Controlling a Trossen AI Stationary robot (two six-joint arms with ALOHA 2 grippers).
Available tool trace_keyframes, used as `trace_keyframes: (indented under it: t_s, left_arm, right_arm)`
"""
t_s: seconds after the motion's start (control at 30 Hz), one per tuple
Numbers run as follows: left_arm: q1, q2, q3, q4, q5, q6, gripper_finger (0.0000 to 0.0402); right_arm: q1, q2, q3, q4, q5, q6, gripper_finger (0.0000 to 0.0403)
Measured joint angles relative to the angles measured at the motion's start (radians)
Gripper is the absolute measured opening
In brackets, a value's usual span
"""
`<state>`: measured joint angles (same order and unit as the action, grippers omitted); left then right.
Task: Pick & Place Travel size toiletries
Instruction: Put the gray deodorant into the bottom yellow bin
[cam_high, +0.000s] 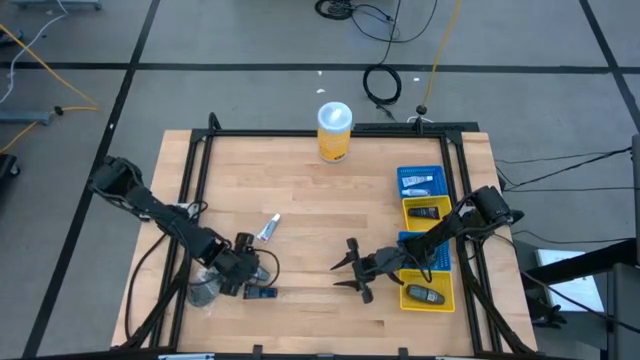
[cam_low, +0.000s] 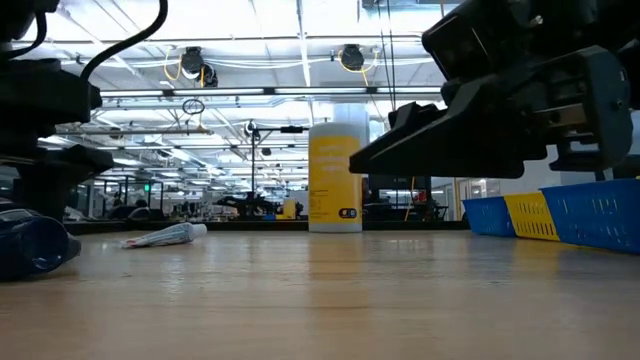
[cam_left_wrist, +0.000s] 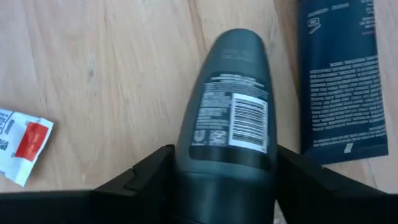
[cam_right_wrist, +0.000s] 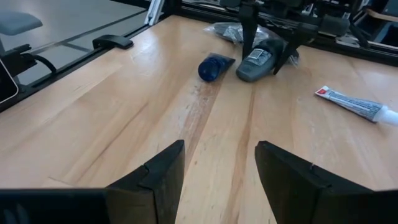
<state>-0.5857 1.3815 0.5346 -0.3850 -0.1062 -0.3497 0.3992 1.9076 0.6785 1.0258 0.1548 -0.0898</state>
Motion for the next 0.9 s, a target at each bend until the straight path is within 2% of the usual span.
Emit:
trace_keyframes:
  t_s: [0.1,0.27,0.4,0.5,0.63,0.77,0.9]
  left_arm:
    - [0.021,0.0,-0.001,0.044,-0.034,0.003,0.0198]
    - [0.09,0.003,-0.003,0.285,-0.166,0.032,0.0198]
    - [0.173,0.031,-0.003,0.511,-0.178,0.087,0.02]
    - [0.238,0.089,-0.002,0.673,-0.119,0.114,0.0215]
    - [0.313,0.215,0.001,0.852,0.018,0.101,0.0219]
    - [0.367,0.333,0.073,0.912,0.119,0.041,0.0206]
    - [0.395,0.436,0.186,0.91,0.159,0.014,0.0208]
  right_arm:
    - [0.0,0.0,0.0,-0.001,0.0,0.012,0.0187]
    - [-0.006,0.0,0.0,0.001,0.007,0.108,0.0187]
    - [-0.013,-0.006,0.0,-0.004,0.093,0.092,0.0187]
    - [-0.004,-0.06,0.0,-0.056,0.138,0.039,0.0195]
    - [0.016,-0.165,0.0,-0.216,0.218,-0.055,0.0232]
    - [0.006,-0.228,0.016,-0.331,0.241,-0.118,0.0283]
    - [-0.027,-0.23,0.034,-0.339,0.238,-0.127,0.0322]
